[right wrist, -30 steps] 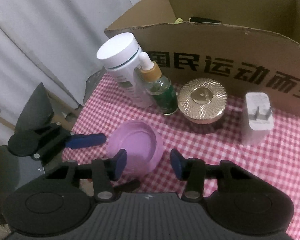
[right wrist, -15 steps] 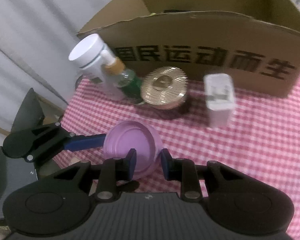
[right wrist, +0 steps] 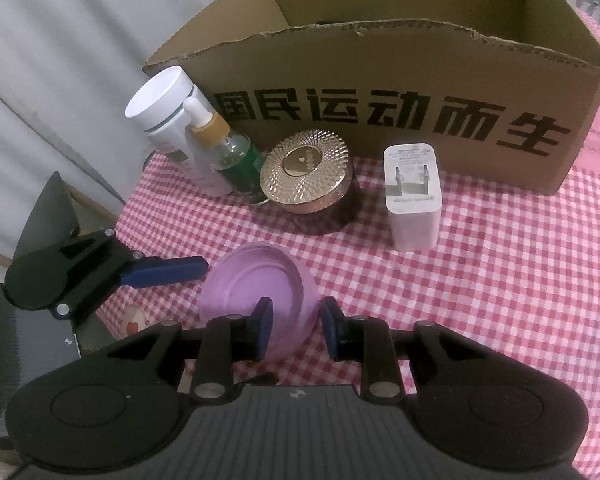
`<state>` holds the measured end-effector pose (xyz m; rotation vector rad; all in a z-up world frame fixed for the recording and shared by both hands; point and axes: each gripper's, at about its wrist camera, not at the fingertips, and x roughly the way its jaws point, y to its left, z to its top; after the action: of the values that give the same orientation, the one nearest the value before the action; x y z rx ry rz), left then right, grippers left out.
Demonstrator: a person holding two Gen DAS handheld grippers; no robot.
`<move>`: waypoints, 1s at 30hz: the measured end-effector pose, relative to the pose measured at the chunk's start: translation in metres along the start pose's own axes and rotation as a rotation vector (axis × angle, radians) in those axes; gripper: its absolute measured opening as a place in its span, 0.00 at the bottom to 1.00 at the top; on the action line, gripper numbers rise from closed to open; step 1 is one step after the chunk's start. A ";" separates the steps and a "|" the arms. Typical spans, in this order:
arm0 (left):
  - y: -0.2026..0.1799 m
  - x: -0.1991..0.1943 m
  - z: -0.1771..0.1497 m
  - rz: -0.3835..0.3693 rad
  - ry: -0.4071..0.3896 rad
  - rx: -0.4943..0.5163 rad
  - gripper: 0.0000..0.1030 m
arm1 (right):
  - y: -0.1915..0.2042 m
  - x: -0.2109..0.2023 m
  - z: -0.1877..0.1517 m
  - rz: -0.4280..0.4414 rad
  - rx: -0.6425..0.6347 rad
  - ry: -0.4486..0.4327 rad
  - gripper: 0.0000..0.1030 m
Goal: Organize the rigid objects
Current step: 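Carry the purple bowl with the right tool into the box and release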
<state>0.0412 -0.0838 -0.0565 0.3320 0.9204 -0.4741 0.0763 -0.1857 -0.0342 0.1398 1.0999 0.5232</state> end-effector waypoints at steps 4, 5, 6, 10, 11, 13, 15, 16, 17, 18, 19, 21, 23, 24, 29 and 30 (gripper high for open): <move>-0.001 0.006 0.001 0.006 0.008 0.006 0.71 | 0.000 0.004 0.001 -0.003 -0.010 -0.002 0.28; -0.001 0.007 0.002 0.010 0.008 0.006 0.70 | -0.001 0.005 0.001 -0.002 -0.011 -0.003 0.28; -0.001 0.008 0.002 0.010 0.008 0.006 0.70 | -0.001 0.005 0.001 -0.001 -0.013 -0.005 0.28; -0.001 0.007 0.002 0.007 -0.001 0.001 0.69 | 0.000 0.007 0.001 0.003 -0.025 -0.008 0.28; -0.001 0.008 0.002 0.007 -0.004 0.002 0.69 | 0.001 0.008 0.002 0.001 -0.028 -0.009 0.28; 0.001 0.004 0.002 0.009 -0.012 0.000 0.69 | 0.002 0.008 0.002 -0.001 -0.032 -0.013 0.28; 0.001 0.000 0.002 0.011 -0.023 -0.001 0.69 | 0.004 0.007 0.002 -0.002 -0.037 -0.020 0.27; 0.001 -0.003 0.002 0.013 -0.029 -0.002 0.69 | 0.005 0.005 0.002 -0.003 -0.038 -0.024 0.27; 0.001 -0.005 0.002 0.014 -0.036 -0.002 0.69 | 0.006 0.004 0.001 -0.004 -0.041 -0.029 0.27; 0.001 -0.008 0.002 0.016 -0.045 -0.001 0.69 | 0.008 0.001 0.001 -0.007 -0.046 -0.035 0.27; 0.001 -0.012 0.002 0.020 -0.054 0.000 0.69 | 0.010 -0.001 0.001 -0.011 -0.051 -0.041 0.27; 0.001 -0.021 0.002 0.029 -0.076 0.004 0.69 | 0.015 -0.007 0.001 -0.017 -0.062 -0.055 0.28; 0.001 -0.032 0.003 0.040 -0.103 0.005 0.69 | 0.020 -0.015 0.002 -0.022 -0.078 -0.076 0.28; 0.002 -0.037 0.005 0.045 -0.116 0.003 0.69 | 0.023 -0.021 0.003 -0.026 -0.089 -0.090 0.28; 0.010 -0.068 0.021 0.079 -0.199 0.008 0.69 | 0.038 -0.052 0.013 -0.034 -0.147 -0.170 0.28; 0.012 -0.073 0.026 0.084 -0.216 0.007 0.69 | 0.041 -0.059 0.018 -0.036 -0.162 -0.189 0.28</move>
<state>0.0273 -0.0674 0.0190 0.3182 0.6925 -0.4273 0.0576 -0.1750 0.0364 0.0271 0.8712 0.5531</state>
